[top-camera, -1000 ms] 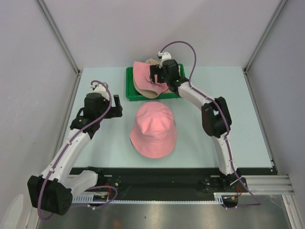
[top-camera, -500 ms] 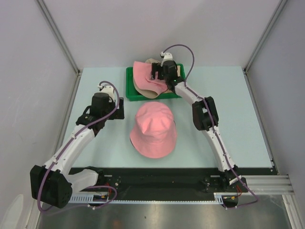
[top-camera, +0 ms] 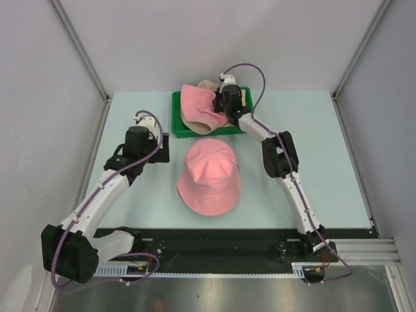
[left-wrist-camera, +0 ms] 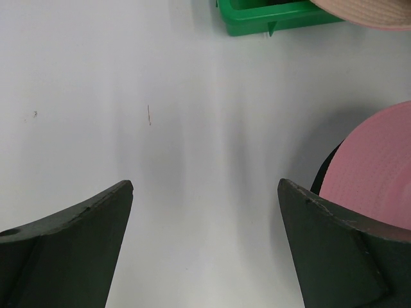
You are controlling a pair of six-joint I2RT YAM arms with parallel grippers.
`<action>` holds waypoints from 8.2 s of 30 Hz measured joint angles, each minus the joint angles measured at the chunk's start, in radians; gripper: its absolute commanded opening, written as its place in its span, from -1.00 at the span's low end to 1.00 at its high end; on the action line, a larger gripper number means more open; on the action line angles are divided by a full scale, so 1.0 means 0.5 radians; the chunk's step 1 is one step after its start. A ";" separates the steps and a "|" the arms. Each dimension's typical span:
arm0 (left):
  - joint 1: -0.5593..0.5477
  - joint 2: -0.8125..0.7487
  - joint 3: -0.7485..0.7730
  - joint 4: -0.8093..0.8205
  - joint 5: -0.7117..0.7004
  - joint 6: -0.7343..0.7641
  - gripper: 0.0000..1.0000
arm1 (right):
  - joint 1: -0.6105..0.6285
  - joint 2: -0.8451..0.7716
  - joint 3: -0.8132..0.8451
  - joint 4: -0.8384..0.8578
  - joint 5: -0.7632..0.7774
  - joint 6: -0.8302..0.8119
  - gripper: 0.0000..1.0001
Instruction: Stack the hats
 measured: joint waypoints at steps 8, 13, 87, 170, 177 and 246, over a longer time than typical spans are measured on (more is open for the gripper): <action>0.000 -0.005 0.004 0.008 0.034 -0.020 1.00 | -0.010 -0.604 -0.572 0.199 -0.040 0.091 -1.00; 0.000 -0.018 0.074 0.014 0.050 -0.023 1.00 | -0.021 -0.938 -0.615 0.384 -0.103 0.124 -1.00; -0.742 -0.166 0.000 1.469 1.021 -0.892 -0.07 | 0.152 -3.524 -2.403 -0.104 -0.179 0.508 -1.00; -0.007 -0.685 -0.459 0.198 0.787 -0.780 -0.99 | 0.195 -3.236 -3.352 0.465 -0.797 0.948 0.20; -0.005 -0.705 -0.491 0.208 0.774 -0.768 -0.99 | 0.194 -3.187 -3.352 0.475 -0.857 1.060 -0.73; -0.001 -0.714 -0.417 0.260 0.864 -0.748 -0.99 | 0.633 -3.534 -3.261 0.047 -0.139 0.828 -1.00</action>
